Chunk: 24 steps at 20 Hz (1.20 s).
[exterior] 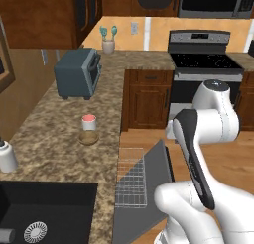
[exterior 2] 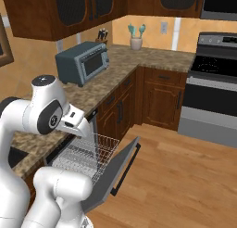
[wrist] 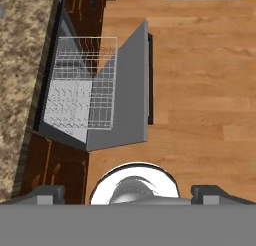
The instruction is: Pick up the cup and bowl from the counter, place them in the dishwasher, and close the dishwasher door.
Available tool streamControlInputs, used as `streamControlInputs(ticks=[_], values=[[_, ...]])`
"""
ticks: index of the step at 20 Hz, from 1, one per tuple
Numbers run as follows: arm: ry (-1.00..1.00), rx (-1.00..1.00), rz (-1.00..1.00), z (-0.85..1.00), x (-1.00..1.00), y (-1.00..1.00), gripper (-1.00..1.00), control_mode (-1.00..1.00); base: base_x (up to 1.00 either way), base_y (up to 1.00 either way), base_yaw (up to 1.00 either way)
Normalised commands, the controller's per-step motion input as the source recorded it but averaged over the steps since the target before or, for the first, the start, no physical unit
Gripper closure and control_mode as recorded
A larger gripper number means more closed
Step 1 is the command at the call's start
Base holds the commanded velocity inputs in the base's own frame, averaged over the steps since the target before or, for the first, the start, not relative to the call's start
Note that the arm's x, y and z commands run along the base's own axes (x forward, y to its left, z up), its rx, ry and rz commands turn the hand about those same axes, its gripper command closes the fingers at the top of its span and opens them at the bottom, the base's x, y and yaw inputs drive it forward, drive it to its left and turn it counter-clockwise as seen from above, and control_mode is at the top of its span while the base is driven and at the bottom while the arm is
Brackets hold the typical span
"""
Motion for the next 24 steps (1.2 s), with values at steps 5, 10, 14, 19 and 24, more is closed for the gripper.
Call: streamControlInputs(ticks=[5, 10, 14, 19, 24], values=[[0.0, 0.0, 0.0, -0.03, 0.0, 0.0, -1.0, -1.0, 0.0, 0.0, 0.0], [-0.02, 0.0, 0.0, -0.06, 0.23, 0.18, -1.0, -1.0, 0.0, 0.0, 0.0], [-0.14, 0.0, 0.0, -0.06, 0.61, 0.55, -1.0, -1.0, 0.0, 0.0, 0.0], [-0.04, 0.0, 0.0, -0.15, 0.45, 0.77, -1.0, -1.0, 0.0, 0.0, 0.0], [0.0, 0.01, 0.0, -0.13, 0.23, 0.6, -1.0, -1.0, 0.0, 0.0, 0.0]])
